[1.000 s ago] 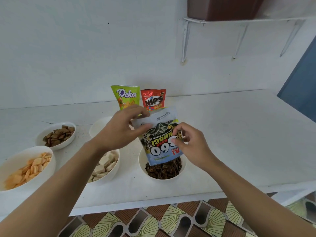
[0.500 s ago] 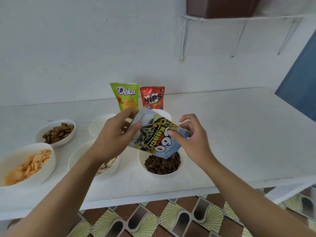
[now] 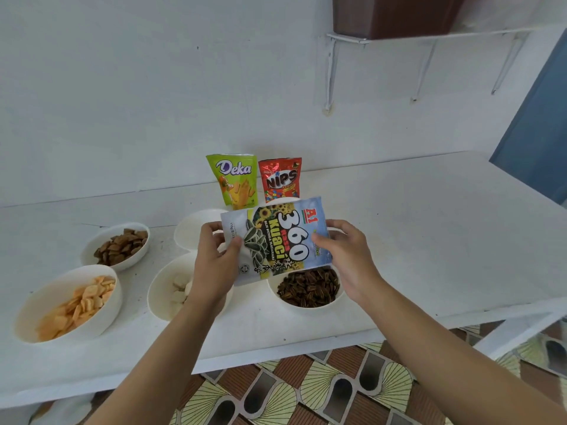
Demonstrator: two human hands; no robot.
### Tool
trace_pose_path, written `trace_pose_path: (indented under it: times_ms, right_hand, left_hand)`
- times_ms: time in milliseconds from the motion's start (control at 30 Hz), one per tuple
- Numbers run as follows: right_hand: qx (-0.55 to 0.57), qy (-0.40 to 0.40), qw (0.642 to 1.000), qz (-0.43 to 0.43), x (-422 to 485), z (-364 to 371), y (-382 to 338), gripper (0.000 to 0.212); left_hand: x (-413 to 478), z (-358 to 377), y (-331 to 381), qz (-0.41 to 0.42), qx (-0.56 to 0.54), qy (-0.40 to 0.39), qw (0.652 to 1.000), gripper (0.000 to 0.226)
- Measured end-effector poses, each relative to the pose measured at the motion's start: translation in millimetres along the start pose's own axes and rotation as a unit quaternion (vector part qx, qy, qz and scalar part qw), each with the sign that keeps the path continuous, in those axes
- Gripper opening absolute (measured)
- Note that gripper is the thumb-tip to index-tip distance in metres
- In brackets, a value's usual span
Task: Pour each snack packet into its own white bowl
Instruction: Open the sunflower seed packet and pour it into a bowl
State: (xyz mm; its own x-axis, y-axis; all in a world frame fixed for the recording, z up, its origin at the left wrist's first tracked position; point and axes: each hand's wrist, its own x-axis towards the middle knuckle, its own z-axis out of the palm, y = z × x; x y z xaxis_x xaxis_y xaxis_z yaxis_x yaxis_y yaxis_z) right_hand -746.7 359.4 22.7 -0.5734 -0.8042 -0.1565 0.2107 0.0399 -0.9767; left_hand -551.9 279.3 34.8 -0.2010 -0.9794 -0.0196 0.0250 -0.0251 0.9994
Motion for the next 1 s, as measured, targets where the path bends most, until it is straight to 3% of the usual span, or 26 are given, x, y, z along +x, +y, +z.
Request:
trace_pose_path:
  times_ms: [167,267,367,467,733,833,1000]
  right_hand:
    - [-0.059,0.026,0.997,-0.047,-6.9,9.5,-7.5,0.016]
    - [-0.129,0.049,0.985,-0.101,-14.3,17.7,-7.9,0.014]
    - [-0.223,0.053,0.955,-0.190,-26.5,23.4,-13.4,0.011]
    - [-0.303,0.038,0.913,-0.270,-40.3,24.9,-25.1,0.012]
    - [-0.464,-0.022,0.814,-0.349,-96.9,-26.5,-35.7,0.022]
    - [-0.504,-0.029,0.795,-0.336,-110.4,-64.9,-24.6,0.022]
    - [-0.511,-0.038,0.805,-0.297,-123.1,-140.3,3.2,0.020]
  left_hand:
    - [1.5,-11.7,7.3,-0.018,-0.001,-0.020,1.000,0.042]
    - [2.2,-26.0,11.1,0.050,0.151,-0.037,0.987,0.044]
    - [1.1,-38.3,18.5,0.159,0.317,-0.061,0.933,0.021]
    - [-7.9,-39.9,37.5,0.240,0.376,-0.114,0.888,0.005]
    - [-67.0,-7.3,60.1,0.279,0.444,-0.288,0.801,0.008]
    - [-89.6,13.5,46.7,0.279,0.428,-0.340,0.790,0.007]
    - [-132.3,65.7,6.2,0.226,0.416,-0.345,0.811,0.007]
